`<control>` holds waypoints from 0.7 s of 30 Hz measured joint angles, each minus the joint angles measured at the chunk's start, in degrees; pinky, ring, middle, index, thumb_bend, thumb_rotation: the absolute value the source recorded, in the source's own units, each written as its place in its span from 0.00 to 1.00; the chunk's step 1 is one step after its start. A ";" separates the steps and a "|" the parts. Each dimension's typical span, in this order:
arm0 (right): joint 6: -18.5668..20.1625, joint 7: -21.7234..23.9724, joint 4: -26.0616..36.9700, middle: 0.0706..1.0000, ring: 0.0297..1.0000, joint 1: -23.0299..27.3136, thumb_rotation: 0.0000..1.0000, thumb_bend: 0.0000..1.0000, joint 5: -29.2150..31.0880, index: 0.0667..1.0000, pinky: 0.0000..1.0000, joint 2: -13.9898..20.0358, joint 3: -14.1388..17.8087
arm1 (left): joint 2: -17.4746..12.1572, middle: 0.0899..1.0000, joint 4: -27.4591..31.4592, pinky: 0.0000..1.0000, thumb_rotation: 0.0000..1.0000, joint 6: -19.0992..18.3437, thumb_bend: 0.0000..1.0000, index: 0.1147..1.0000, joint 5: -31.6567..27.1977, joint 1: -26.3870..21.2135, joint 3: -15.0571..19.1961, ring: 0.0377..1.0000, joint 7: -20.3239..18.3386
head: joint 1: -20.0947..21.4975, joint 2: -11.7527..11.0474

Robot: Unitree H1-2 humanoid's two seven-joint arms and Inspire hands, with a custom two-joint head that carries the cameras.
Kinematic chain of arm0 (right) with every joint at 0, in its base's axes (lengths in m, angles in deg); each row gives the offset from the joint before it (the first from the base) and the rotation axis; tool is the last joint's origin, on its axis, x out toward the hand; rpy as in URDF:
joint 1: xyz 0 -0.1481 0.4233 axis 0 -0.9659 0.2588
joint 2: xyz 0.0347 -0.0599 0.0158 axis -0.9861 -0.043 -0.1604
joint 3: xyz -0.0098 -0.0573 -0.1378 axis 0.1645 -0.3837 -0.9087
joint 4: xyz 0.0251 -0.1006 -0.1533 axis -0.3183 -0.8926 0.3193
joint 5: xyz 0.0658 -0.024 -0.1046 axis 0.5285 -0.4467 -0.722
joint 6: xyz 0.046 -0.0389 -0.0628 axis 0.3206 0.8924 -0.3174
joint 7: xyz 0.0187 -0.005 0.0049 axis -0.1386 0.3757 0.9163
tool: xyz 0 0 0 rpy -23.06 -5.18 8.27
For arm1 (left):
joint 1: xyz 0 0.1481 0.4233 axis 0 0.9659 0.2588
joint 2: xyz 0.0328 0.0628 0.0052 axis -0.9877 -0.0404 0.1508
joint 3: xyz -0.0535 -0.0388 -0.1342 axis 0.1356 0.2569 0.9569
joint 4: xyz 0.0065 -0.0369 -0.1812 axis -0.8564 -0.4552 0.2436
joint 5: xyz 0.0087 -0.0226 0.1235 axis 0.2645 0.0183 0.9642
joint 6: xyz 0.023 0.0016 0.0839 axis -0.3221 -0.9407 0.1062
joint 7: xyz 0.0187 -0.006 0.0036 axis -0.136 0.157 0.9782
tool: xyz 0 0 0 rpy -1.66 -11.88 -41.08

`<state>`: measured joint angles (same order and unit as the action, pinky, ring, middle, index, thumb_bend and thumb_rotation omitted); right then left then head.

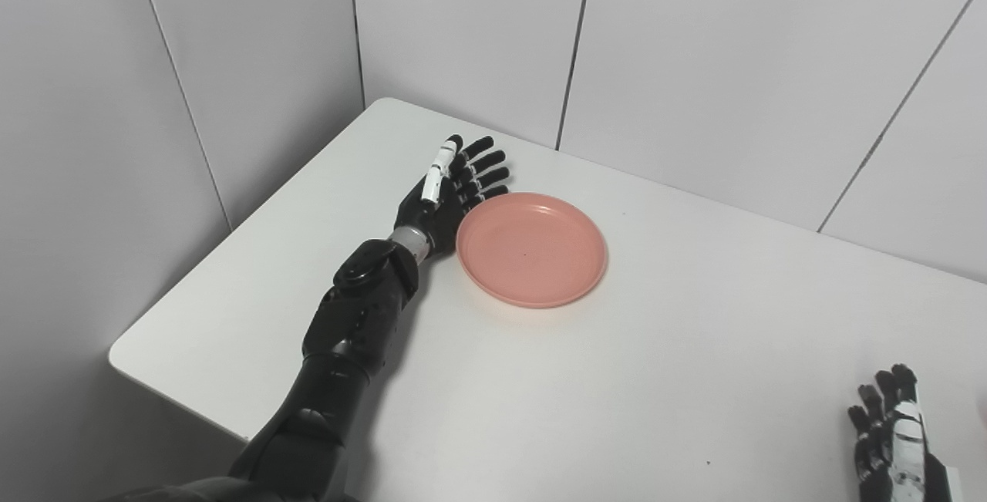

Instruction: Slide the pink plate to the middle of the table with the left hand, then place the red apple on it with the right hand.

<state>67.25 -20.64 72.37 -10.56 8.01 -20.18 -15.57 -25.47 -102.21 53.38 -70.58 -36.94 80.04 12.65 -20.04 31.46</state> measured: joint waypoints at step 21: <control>-0.02 -0.02 0.04 1.00 0.99 0.01 1.00 0.18 -0.83 0.99 1.00 -0.03 -0.17 | 1.96 0.84 0.94 0.82 1.00 -0.41 0.34 0.82 0.39 0.04 -2.26 0.84 -0.58 | 1.14 0.70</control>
<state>67.23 -20.66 72.41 -10.55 7.18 -20.20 -15.74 -23.51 -101.27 52.97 -70.19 -36.90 77.78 12.07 -18.90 32.17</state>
